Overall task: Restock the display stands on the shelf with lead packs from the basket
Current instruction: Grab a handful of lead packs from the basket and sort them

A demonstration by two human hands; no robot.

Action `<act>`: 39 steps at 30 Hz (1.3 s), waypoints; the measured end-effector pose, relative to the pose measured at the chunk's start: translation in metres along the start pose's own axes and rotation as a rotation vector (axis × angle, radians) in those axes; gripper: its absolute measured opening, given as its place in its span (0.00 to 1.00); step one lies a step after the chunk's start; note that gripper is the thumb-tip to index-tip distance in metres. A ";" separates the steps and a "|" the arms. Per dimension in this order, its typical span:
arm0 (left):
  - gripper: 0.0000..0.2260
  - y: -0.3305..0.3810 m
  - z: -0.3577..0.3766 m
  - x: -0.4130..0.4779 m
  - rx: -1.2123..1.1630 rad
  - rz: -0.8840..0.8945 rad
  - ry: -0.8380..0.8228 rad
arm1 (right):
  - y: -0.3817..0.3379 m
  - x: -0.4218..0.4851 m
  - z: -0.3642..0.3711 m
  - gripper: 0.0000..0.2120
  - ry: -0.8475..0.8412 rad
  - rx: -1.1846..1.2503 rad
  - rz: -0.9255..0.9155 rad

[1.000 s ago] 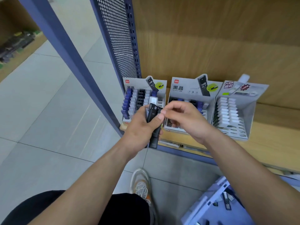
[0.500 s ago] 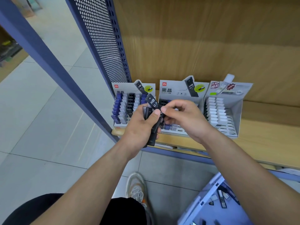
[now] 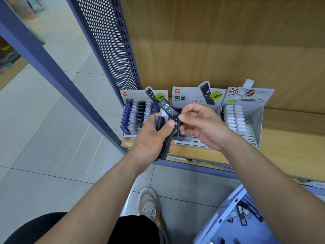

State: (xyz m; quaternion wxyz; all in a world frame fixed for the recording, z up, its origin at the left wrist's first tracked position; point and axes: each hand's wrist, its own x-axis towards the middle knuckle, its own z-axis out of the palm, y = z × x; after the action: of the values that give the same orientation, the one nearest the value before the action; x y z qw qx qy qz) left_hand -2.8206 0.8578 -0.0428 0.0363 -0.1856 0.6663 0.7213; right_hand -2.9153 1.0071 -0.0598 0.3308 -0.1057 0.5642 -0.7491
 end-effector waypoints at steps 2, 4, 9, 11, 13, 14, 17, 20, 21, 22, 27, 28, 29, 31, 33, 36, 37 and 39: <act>0.09 -0.002 -0.001 0.000 0.048 0.001 -0.032 | -0.002 0.001 0.000 0.07 -0.026 -0.041 0.038; 0.07 -0.003 -0.002 -0.001 0.084 0.001 -0.061 | -0.002 0.002 0.001 0.05 -0.068 -0.141 0.060; 0.06 -0.002 -0.004 -0.001 0.106 -0.025 -0.028 | -0.009 0.002 -0.005 0.03 0.010 -0.294 0.000; 0.06 -0.002 -0.006 -0.001 0.126 -0.039 0.005 | -0.012 -0.001 -0.020 0.04 0.086 -0.271 -0.030; 0.06 -0.006 -0.008 -0.001 0.163 -0.050 0.036 | -0.011 -0.004 -0.038 0.04 0.159 -0.297 -0.064; 0.06 -0.008 -0.009 -0.001 0.179 -0.053 0.048 | -0.009 -0.005 -0.047 0.04 0.191 -0.313 -0.078; 0.06 -0.016 -0.014 -0.001 0.197 -0.072 0.079 | 0.000 -0.008 -0.071 0.16 0.221 -0.352 -0.072; 0.07 -0.023 -0.017 -0.002 0.210 -0.108 0.102 | 0.005 -0.011 -0.088 0.28 0.210 -0.319 -0.047; 0.06 -0.025 -0.017 -0.003 0.214 -0.116 0.104 | 0.007 -0.011 -0.091 0.30 0.218 -0.305 -0.043; 0.05 -0.026 -0.016 -0.003 0.217 -0.118 0.105 | 0.009 -0.011 -0.092 0.30 0.233 -0.314 -0.046; 0.05 -0.029 -0.007 0.002 0.237 -0.124 0.096 | 0.027 0.007 -0.096 0.13 0.468 -0.622 -0.095; 0.06 -0.030 -0.006 0.003 0.241 -0.129 0.092 | 0.032 0.013 -0.097 0.12 0.482 -0.687 -0.095; 0.06 -0.031 -0.005 0.003 0.249 -0.133 0.091 | 0.037 0.018 -0.098 0.11 0.481 -0.742 -0.097; 0.07 -0.032 -0.004 0.003 0.264 -0.135 0.093 | 0.045 0.028 -0.099 0.10 0.484 -0.800 -0.103; 0.06 -0.033 -0.004 0.004 0.262 -0.132 0.097 | 0.052 0.036 -0.097 0.09 0.503 -0.833 -0.101; 0.06 -0.034 -0.004 0.006 0.250 -0.138 0.094 | 0.063 0.045 -0.098 0.08 0.503 -0.950 -0.106; 0.06 -0.034 -0.004 0.006 0.249 -0.140 0.092 | 0.066 0.047 -0.099 0.08 0.499 -0.986 -0.115; 0.06 -0.034 -0.004 0.007 0.249 -0.143 0.089 | 0.069 0.049 -0.101 0.08 0.489 -1.035 -0.134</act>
State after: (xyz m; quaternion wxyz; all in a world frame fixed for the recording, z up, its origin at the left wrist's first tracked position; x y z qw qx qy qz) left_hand -2.8163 0.8561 -0.0773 0.0808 -0.2583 0.7366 0.6199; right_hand -2.9797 1.0451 -0.1677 0.0478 -0.1133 0.9093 -0.3976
